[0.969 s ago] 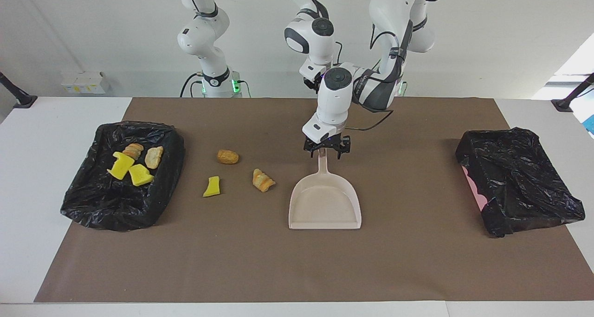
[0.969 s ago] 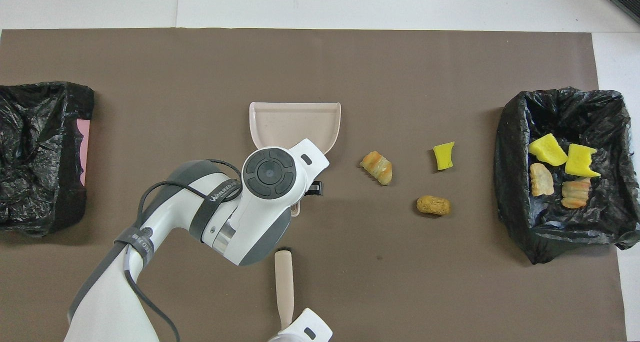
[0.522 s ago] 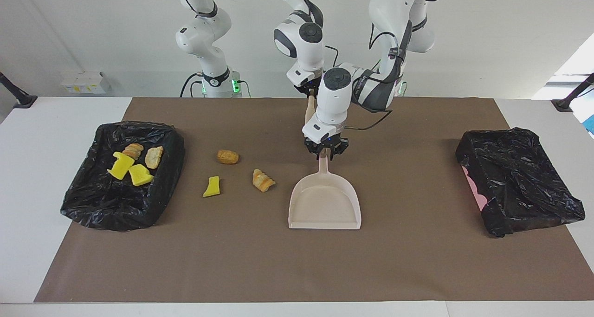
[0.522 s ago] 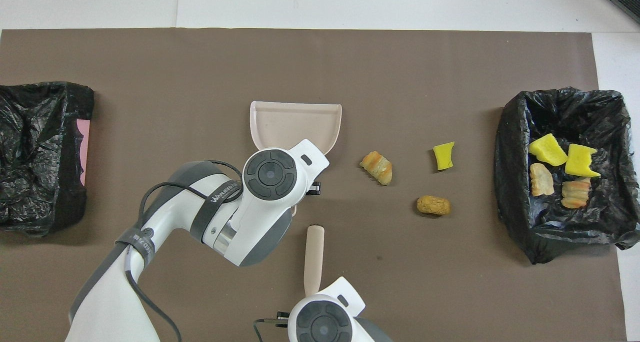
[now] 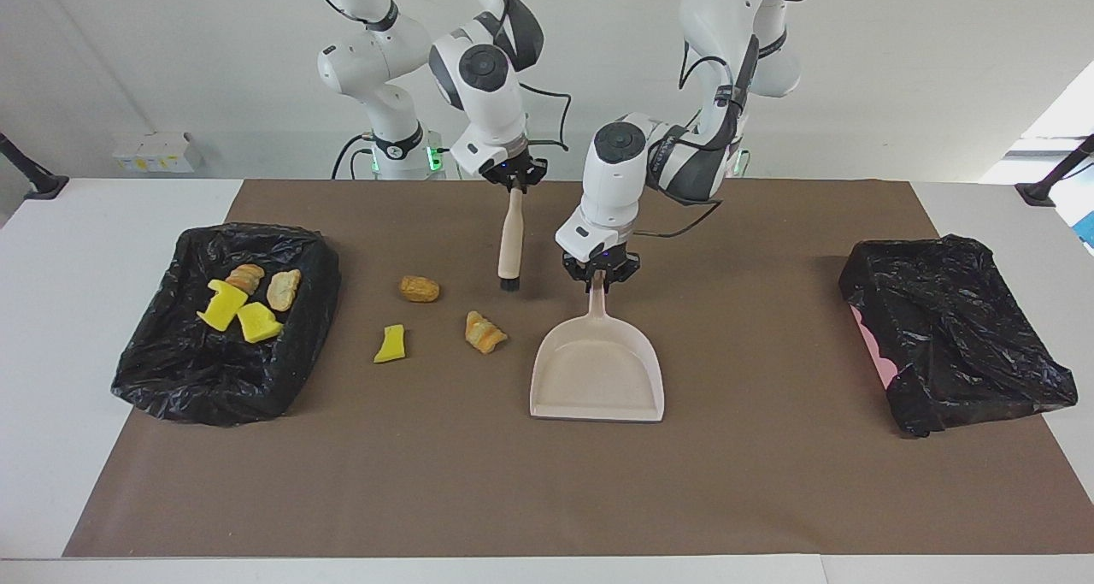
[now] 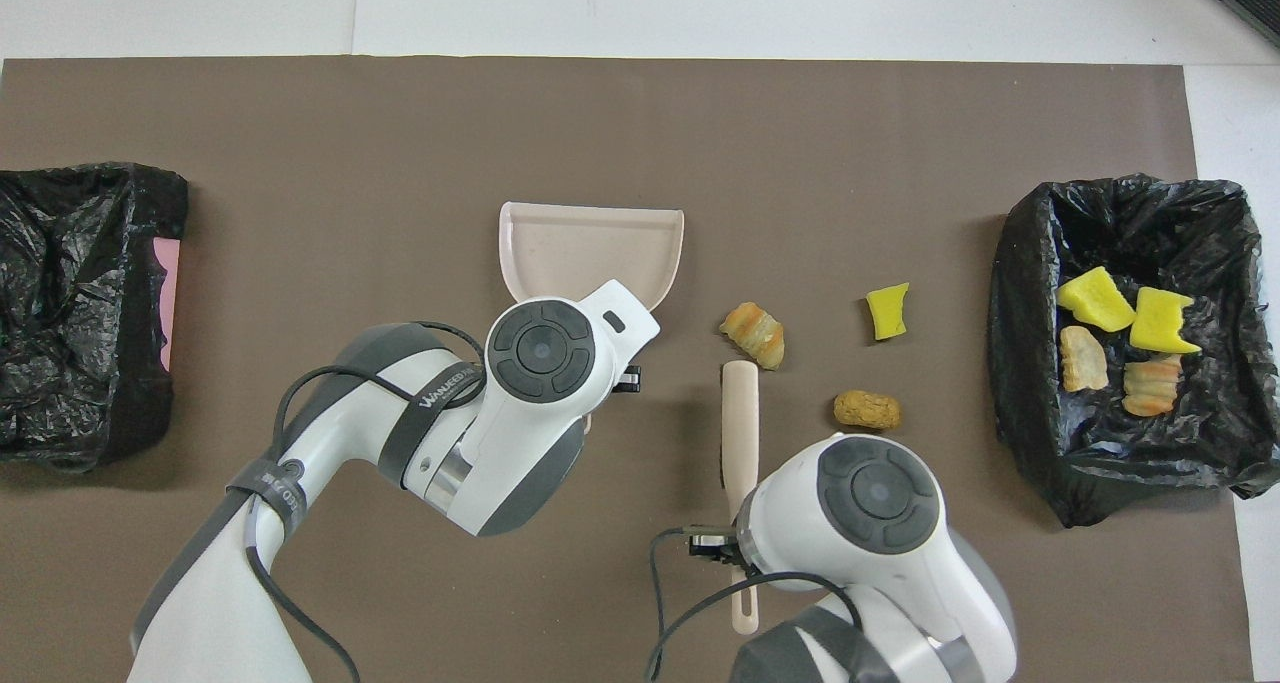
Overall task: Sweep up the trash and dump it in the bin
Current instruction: 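Grasp the brush with the right gripper and lift it, then sweep the crumbs toward the dustpan held by the left gripper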
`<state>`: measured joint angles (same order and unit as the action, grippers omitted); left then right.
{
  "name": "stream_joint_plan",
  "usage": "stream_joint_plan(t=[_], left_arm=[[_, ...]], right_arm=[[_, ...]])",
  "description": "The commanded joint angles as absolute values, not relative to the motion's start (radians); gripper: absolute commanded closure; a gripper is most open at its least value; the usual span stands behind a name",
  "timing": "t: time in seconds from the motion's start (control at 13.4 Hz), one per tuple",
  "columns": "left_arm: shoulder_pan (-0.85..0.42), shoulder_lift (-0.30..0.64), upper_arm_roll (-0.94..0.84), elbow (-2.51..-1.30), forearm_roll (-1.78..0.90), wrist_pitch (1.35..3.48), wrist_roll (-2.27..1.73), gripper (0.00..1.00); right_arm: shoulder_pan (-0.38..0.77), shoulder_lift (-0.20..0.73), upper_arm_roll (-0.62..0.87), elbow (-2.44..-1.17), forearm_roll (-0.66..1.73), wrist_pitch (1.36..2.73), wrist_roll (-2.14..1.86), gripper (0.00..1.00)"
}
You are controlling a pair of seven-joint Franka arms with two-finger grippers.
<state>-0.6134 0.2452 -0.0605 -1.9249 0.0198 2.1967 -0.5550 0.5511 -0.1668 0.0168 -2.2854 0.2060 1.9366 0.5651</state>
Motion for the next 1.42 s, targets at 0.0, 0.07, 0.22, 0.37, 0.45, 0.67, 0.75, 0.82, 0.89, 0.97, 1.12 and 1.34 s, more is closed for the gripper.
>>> stream_joint_plan(t=[0.0,0.07,0.22,0.37,0.45,0.67,0.75,0.82,0.89,0.97,1.12,1.34], left_arm=[[-0.615,0.180,-0.043,-1.942,0.035,2.128,-0.412,0.95],[-0.603,0.169,-0.040,-1.941,0.035,2.108,-0.271,0.97],[-0.566,0.132,-0.038,-1.939,0.034,2.053,-0.073,0.98],[-0.545,0.110,-0.037,-1.939,0.034,1.990,0.131,1.00],[-0.534,0.107,-0.037,-1.944,0.034,1.979,0.228,1.00],[-0.522,0.104,-0.035,-1.948,0.037,1.959,0.400,1.00],[-0.520,0.104,-0.035,-1.948,0.037,1.966,0.440,1.00],[-0.519,0.104,-0.035,-1.948,0.037,1.973,0.528,1.00],[-0.497,0.106,-0.035,-1.953,0.037,1.973,0.610,1.00],[-0.492,0.104,-0.035,-1.957,0.040,1.971,0.639,1.00],[-0.506,0.109,-0.037,-1.988,0.096,1.986,0.649,1.00],[-0.514,0.083,-0.038,-2.042,0.137,2.013,0.715,1.00]], right_arm=[[0.445,-0.114,0.028,-2.231,0.126,1.913,0.467,1.00],[0.392,-0.104,0.029,-2.229,0.101,1.914,0.422,1.00],[0.297,-0.094,0.029,-2.233,0.040,1.916,0.388,1.00],[0.209,-0.094,0.029,-2.247,-0.017,1.931,0.380,1.00],[0.174,-0.091,0.029,-2.249,-0.041,1.936,0.362,1.00],[0.058,-0.095,0.029,-2.315,-0.054,2.020,0.249,1.00],[0.058,-0.094,0.029,-2.336,-0.054,2.045,0.249,1.00],[0.058,-0.084,0.031,-2.341,-0.054,2.054,0.238,1.00],[0.064,-0.069,0.031,-2.342,-0.054,2.063,0.230,1.00],[0.072,-0.049,0.031,-2.341,-0.054,2.088,0.230,1.00],[0.116,0.000,0.032,-2.324,-0.055,2.126,0.230,1.00],[0.196,0.075,0.035,-2.258,-0.055,2.134,0.239,1.00]])
